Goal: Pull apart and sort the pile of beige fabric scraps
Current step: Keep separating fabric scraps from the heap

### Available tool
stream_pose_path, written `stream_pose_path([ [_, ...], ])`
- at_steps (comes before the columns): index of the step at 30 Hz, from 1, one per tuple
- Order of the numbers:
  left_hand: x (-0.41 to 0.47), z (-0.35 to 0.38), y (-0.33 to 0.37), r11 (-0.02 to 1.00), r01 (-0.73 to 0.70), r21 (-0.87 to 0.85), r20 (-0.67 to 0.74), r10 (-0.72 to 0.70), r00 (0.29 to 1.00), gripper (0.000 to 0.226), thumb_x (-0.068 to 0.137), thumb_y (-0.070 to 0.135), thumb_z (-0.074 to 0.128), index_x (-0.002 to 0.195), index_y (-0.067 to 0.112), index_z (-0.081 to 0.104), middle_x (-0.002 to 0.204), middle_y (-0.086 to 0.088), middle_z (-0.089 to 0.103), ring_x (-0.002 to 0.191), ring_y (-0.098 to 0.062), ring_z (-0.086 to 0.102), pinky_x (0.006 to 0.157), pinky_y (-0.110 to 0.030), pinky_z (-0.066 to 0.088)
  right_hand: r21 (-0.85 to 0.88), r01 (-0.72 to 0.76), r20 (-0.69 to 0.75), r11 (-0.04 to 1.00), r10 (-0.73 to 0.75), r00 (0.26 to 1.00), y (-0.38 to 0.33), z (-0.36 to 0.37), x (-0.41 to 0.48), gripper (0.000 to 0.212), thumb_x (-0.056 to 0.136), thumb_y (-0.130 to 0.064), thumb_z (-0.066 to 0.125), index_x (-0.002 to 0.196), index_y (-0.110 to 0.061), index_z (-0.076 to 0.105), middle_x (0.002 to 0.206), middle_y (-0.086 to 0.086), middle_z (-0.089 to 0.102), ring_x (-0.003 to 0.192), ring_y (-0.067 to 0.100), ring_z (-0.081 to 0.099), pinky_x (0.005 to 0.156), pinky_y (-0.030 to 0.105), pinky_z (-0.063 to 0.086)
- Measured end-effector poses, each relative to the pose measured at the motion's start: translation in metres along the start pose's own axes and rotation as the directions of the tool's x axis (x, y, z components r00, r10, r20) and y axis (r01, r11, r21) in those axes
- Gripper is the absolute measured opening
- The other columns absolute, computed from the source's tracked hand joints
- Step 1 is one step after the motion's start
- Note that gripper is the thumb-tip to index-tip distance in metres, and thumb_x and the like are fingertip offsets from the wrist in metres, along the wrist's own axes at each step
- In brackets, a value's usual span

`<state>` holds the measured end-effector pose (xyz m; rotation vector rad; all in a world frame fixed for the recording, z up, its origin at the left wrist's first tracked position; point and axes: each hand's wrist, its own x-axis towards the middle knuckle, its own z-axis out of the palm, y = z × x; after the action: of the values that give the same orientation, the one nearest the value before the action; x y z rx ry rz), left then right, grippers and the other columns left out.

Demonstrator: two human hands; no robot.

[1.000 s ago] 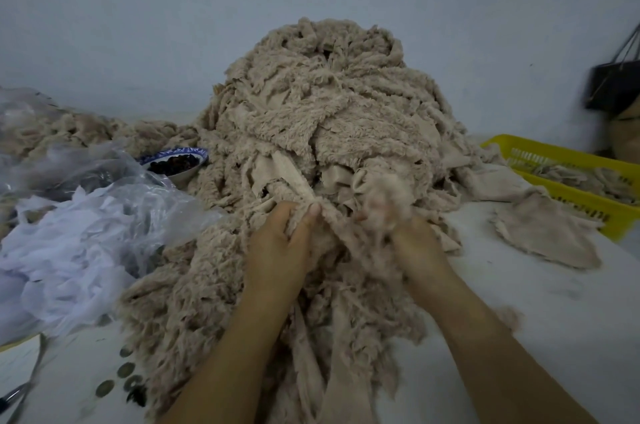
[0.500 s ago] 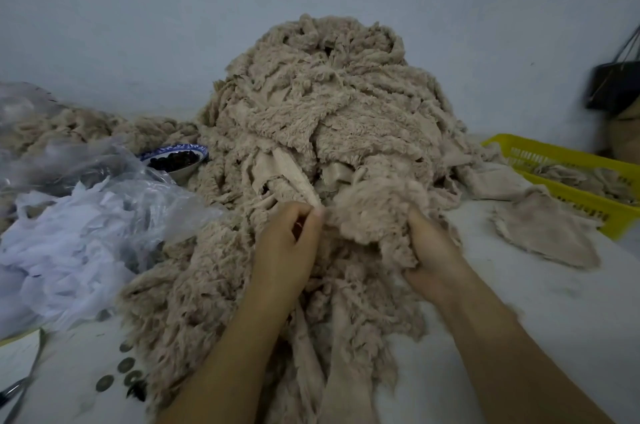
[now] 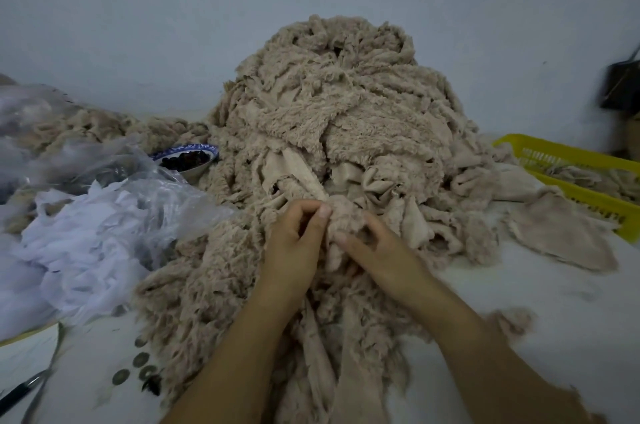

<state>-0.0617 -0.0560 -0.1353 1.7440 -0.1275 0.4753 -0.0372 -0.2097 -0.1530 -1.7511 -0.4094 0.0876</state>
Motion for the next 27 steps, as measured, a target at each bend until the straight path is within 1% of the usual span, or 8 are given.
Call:
stream_pose_path([
  [3,-0.002,0.005,0.001,0.997,-0.022,-0.074,0.071,0.027,0.997,0.009,0.096,0.046,0.059,0.088,0.045,0.063,0.078,0.02,0.066,0.069,0.005,0.06,0.061,-0.011,0.046,-0.032,0.083,-0.083,0.996,-0.085,0.993,-0.001,0.002,-0.001,0.011,0.095,-0.05,0.057,0.093,-0.057,0.065,0.08,-0.026,0.07,0.071,-0.011,0.063,0.06,0.008,0.047],
  [6,-0.003,0.006,-0.004,0.999,0.039,-0.005,0.254,-0.037,0.967,0.035,0.083,0.06,0.069,0.113,0.046,0.056,0.106,0.024,0.064,0.094,0.009,0.062,0.074,-0.01,0.049,0.182,0.064,-0.256,0.981,-0.015,0.967,-0.005,-0.004,0.001,0.016,0.095,-0.042,0.057,0.089,-0.044,0.072,0.081,-0.013,0.074,0.075,0.003,0.07,0.067,0.022,0.056],
  [8,-0.003,0.009,-0.007,0.98,0.027,0.195,0.321,-0.09,0.943,0.019,0.091,0.041,0.069,0.106,0.041,0.057,0.095,0.026,0.062,0.086,0.009,0.061,0.067,-0.004,0.044,0.361,0.054,-0.318,0.931,0.068,0.946,-0.008,-0.01,0.002,0.016,0.089,-0.045,0.061,0.085,-0.035,0.073,0.084,-0.004,0.075,0.077,0.015,0.071,0.069,0.036,0.056],
  [11,0.003,0.001,-0.009,0.946,0.074,0.315,0.099,-0.111,0.989,0.023,0.094,0.014,0.058,0.094,0.037,0.062,0.076,0.017,0.066,0.062,-0.001,0.059,0.053,-0.015,0.045,0.534,0.117,-0.472,0.837,0.18,0.863,-0.009,-0.024,0.007,0.01,0.097,-0.037,0.059,0.094,-0.031,0.067,0.07,-0.01,0.068,0.059,0.008,0.06,0.055,0.029,0.047],
  [15,0.012,-0.009,-0.01,0.962,0.271,0.003,-0.204,-0.265,0.942,0.031,0.098,0.005,0.049,0.101,0.034,0.062,0.061,0.017,0.062,0.033,-0.003,0.038,0.034,-0.016,0.031,0.652,0.184,-0.531,0.736,0.27,0.804,-0.005,-0.035,0.011,0.016,0.101,-0.032,0.055,0.115,-0.026,0.061,0.094,-0.005,0.065,0.065,0.006,0.061,0.053,0.022,0.048],
  [20,0.012,-0.01,-0.013,0.94,0.299,-0.165,-0.333,-0.339,0.88,0.026,0.096,0.009,0.054,0.089,0.029,0.069,0.052,0.0,0.056,0.046,-0.018,0.036,0.044,-0.028,0.028,0.754,0.191,-0.51,0.628,0.377,0.773,-0.008,-0.039,0.011,0.014,0.103,-0.028,0.052,0.104,-0.02,0.063,0.085,-0.005,0.061,0.058,0.005,0.058,0.046,0.02,0.046],
  [24,0.009,-0.015,-0.007,0.96,0.279,0.014,-0.069,-0.278,0.958,0.035,0.091,0.004,0.056,0.086,0.036,0.067,0.062,0.011,0.068,0.042,-0.016,0.05,0.038,-0.025,0.036,0.788,0.189,-0.46,0.586,0.357,0.813,-0.005,-0.046,0.011,0.026,0.104,-0.032,0.047,0.115,-0.018,0.066,0.103,-0.003,0.076,0.088,0.01,0.073,0.066,0.025,0.058],
  [27,0.009,-0.012,-0.007,0.948,0.139,0.288,0.178,-0.195,0.965,0.013,0.09,0.026,0.069,0.087,0.037,0.064,0.089,0.003,0.065,0.068,-0.012,0.06,0.054,-0.019,0.046,0.742,0.169,-0.49,0.649,0.351,0.798,-0.007,-0.052,0.009,0.03,0.102,-0.032,0.047,0.12,-0.017,0.065,0.109,0.002,0.076,0.094,0.015,0.074,0.067,0.031,0.061],
])
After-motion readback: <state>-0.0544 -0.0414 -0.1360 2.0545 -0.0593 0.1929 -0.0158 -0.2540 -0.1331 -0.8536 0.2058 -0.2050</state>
